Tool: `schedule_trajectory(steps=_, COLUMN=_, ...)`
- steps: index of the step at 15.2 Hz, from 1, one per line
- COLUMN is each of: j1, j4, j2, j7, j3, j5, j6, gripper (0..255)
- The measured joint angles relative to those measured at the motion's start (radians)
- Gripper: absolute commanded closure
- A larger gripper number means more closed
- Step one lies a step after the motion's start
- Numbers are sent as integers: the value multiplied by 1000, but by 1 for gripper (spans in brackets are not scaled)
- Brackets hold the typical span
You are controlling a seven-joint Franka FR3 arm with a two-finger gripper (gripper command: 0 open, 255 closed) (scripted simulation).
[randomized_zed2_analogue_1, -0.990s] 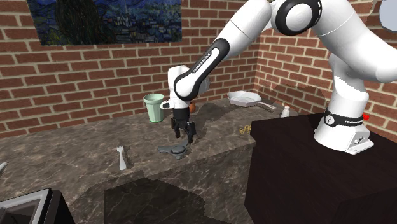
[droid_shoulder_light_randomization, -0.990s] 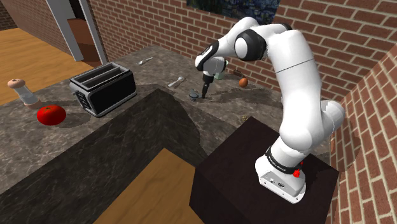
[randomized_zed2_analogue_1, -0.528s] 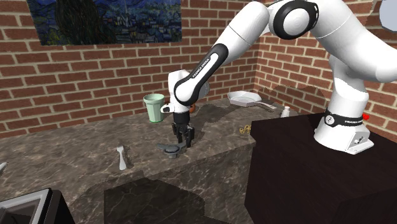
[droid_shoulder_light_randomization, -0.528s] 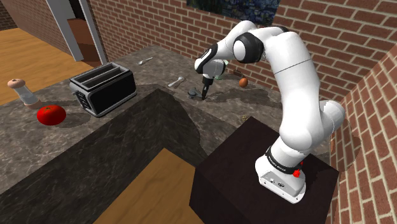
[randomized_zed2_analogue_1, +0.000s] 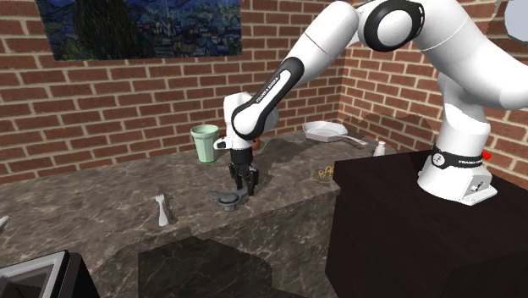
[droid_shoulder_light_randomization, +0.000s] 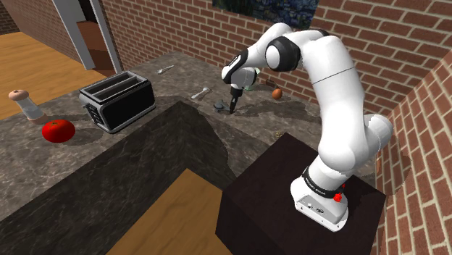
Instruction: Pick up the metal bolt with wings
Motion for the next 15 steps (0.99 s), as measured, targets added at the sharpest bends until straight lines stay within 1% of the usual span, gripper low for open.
schedule_trajectory(steps=15, j1=22, j4=-49, j2=-148, j7=31, j3=-32, j5=-34, j6=-97, gripper=255)
